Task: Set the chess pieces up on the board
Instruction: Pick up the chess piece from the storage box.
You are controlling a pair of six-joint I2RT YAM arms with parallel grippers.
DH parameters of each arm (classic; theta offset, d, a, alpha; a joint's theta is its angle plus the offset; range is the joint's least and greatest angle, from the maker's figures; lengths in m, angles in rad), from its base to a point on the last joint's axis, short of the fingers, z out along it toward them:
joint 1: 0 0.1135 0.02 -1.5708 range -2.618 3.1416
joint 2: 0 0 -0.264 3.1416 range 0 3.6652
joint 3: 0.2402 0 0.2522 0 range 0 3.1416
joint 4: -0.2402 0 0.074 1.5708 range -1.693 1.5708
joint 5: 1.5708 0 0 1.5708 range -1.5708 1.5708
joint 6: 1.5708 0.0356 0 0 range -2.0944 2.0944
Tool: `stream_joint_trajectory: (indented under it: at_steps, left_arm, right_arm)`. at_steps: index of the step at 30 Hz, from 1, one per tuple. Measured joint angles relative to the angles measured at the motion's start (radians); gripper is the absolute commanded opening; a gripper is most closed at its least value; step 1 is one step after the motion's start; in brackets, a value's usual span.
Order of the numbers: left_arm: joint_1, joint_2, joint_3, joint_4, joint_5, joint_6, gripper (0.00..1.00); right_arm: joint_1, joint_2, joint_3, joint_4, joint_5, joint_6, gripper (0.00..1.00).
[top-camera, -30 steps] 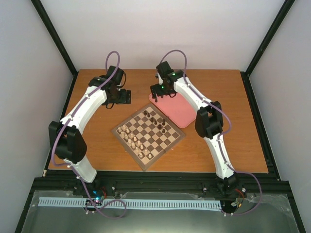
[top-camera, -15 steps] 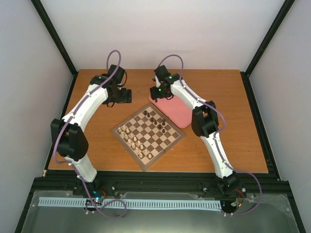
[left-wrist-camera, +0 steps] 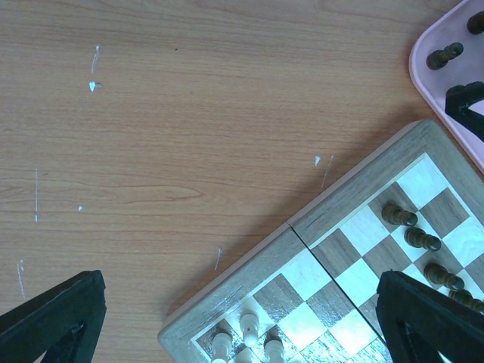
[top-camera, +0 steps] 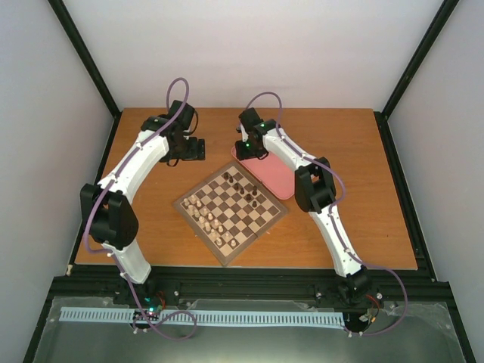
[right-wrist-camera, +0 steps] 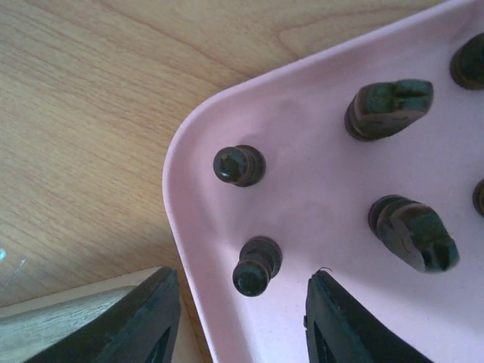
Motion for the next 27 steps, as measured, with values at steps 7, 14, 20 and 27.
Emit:
stream_joint_trajectory:
  at_steps: [7, 14, 20, 27]
  left_arm:
    - [0.0, 0.013, 0.006, -0.003, 0.0, 0.0, 1.0]
    - [0.0, 0.018, 0.006, -0.005, 0.0, 0.0, 1.0]
    - [0.0, 0.018, 0.006, -0.005, 0.0, 0.0, 1.0]
    - [0.0, 0.018, 0.006, -0.006, 0.0, 0.0, 1.0]
  right_arm:
    - [0.0, 0.009, 0.02, 0.006, -0.008, 0.004, 0.4]
    - [0.0, 0.033, 0.031, 0.006, -0.01, 0.009, 0.3]
    - [0.0, 0.043, 0.04, 0.006, 0.005, 0.01, 0.19]
    - [0.0, 0.045, 0.048, 0.002, 0.027, 0.011, 0.05]
